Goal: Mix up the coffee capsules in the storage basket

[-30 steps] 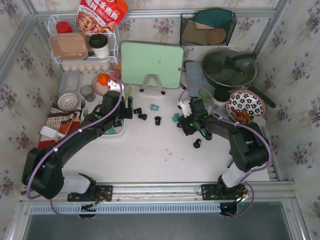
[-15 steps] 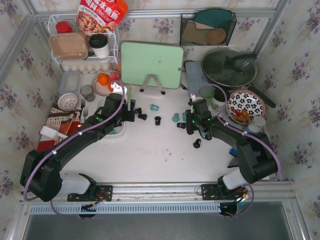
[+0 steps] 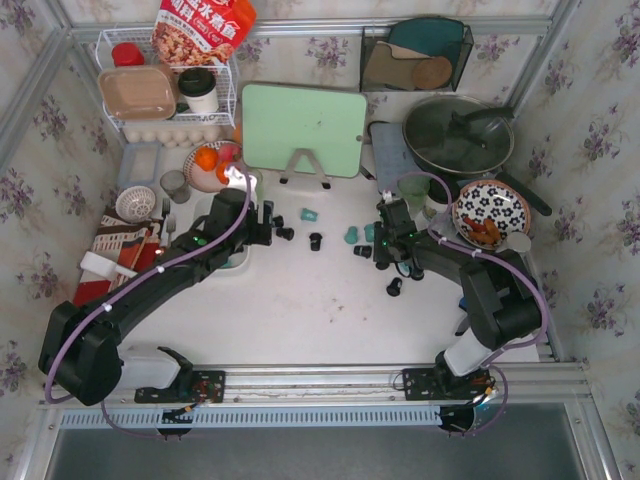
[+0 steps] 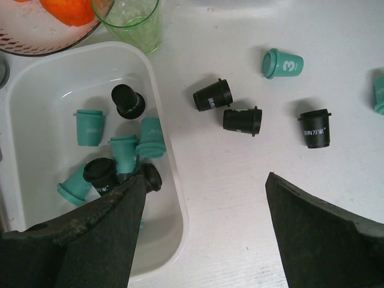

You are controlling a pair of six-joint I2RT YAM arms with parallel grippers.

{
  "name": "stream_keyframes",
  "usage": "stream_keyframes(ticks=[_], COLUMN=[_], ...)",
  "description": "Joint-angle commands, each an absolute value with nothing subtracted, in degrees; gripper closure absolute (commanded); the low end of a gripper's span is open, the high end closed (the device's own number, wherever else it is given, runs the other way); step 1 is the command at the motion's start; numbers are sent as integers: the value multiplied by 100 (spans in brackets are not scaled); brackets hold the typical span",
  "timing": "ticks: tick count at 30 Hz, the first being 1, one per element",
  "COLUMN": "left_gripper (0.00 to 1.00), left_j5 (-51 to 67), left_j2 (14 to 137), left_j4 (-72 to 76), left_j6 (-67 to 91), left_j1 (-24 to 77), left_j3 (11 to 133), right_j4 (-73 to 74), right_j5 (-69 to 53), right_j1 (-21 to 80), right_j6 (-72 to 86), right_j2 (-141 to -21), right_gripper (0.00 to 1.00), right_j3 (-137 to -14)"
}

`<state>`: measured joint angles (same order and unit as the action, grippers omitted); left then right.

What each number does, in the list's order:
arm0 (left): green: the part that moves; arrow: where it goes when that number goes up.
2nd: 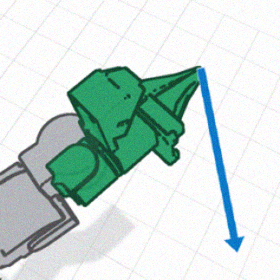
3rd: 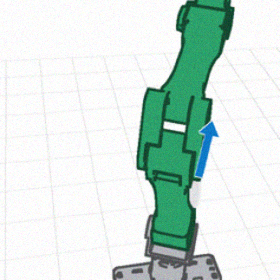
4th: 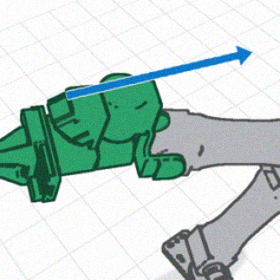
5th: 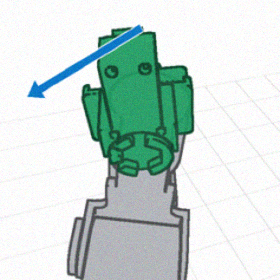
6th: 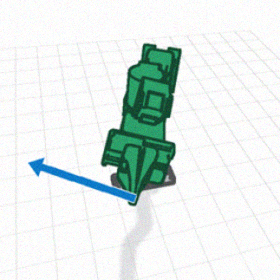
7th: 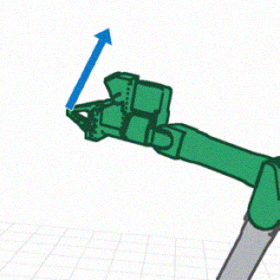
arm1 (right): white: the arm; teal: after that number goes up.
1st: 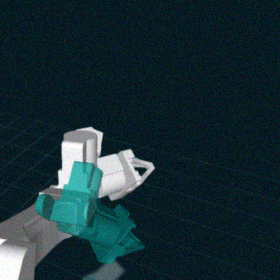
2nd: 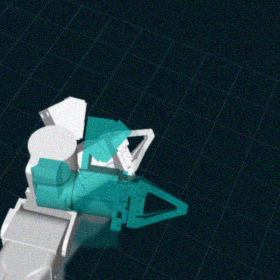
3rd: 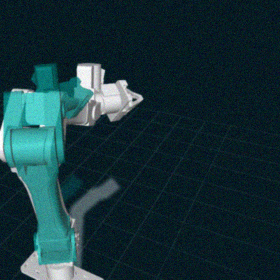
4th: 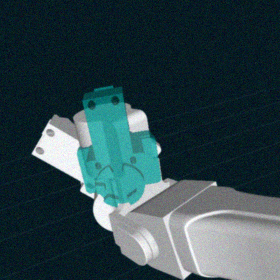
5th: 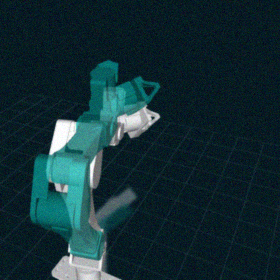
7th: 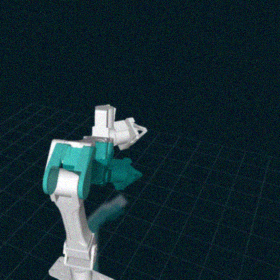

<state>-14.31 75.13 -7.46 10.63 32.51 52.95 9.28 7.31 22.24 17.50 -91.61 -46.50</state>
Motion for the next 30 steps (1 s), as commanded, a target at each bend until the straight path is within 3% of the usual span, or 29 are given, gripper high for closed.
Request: stream_keyframes(ticks=[1, 8, 14, 19, 23, 30], left_gripper=[17, 18, 18, 17, 16, 15], left_j5=[-1482, -747, 898, 2449, 2745, 2679], left_j2=[7515, 7400, 7238, 7239, 7316, 7444], left_j4=[-613, 51, 1256, 2259, 2966, 3713], left_j6=[979, 426, -383, -1930, -2925, -3129], left_j1=[3306, 3526, 3842, 4543, 5053, 5187], left_j3=[5319, 5070, 4613, 4018, 3547, 3292], right_j4=[1023, 741, 312, -737, -1696, -3356], right_j5=[696, 549, -238, -1145, -1560, -1911], right_j1=[2232, 2230, 2286, 2528, 2846, 3464], right_j6=[1658, 1457, 1524, 1937, 2335, 2733], right_j2=[-9184, -8511, -7398, -6398, -5814, -5343], right_gripper=[66, 75, 76, 77, 78, 79], right_j3=[-4669, -4436, -4124, -3550, -3012, -2078])
